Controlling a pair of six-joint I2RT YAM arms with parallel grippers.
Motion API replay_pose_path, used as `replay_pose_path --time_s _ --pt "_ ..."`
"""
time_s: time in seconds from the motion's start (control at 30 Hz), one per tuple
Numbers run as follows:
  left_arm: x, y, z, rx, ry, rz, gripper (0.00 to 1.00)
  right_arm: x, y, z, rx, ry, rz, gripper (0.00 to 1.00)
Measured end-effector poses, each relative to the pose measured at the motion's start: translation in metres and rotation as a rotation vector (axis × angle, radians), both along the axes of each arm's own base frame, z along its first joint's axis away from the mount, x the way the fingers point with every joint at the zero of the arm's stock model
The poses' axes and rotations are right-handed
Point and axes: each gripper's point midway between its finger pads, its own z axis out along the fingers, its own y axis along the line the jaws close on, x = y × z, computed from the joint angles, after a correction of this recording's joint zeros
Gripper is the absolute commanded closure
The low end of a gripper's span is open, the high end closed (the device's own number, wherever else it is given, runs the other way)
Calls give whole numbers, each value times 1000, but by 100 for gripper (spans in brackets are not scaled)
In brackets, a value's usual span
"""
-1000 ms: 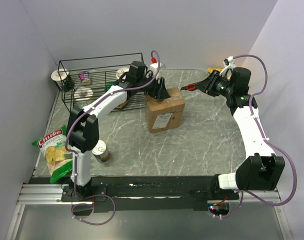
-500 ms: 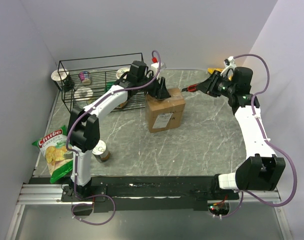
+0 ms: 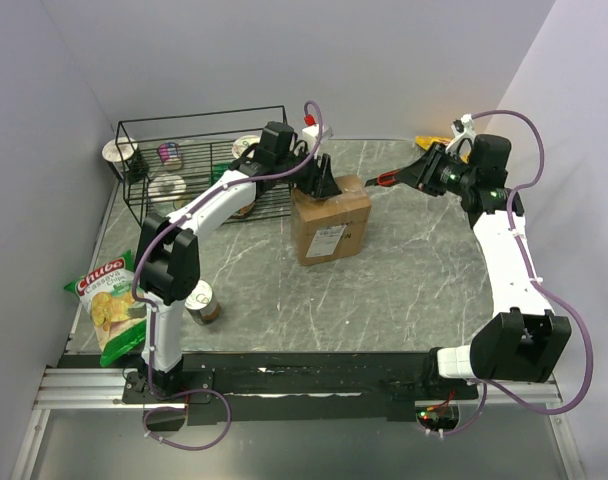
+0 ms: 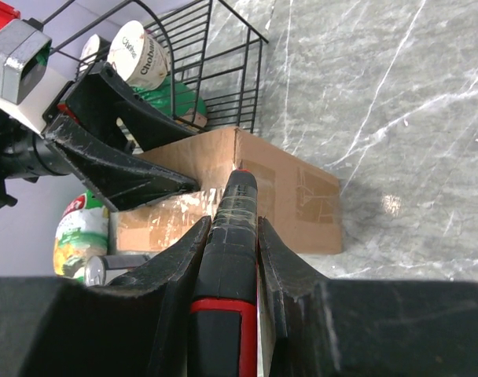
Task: Unpack the express box
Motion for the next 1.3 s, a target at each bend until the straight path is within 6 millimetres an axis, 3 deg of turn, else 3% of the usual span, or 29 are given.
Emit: replay_pose_path --time_s 0.5,1.17,1.3 --pt "2 1 -1 17 -3 18 44 -5 -4 2 26 58 43 100" --pt "2 -3 0 26 -23 19 45 -36 -23 4 -2 127 101 100" --pt "6 -3 1 29 -38 35 44 -44 -26 12 0 136 105 100"
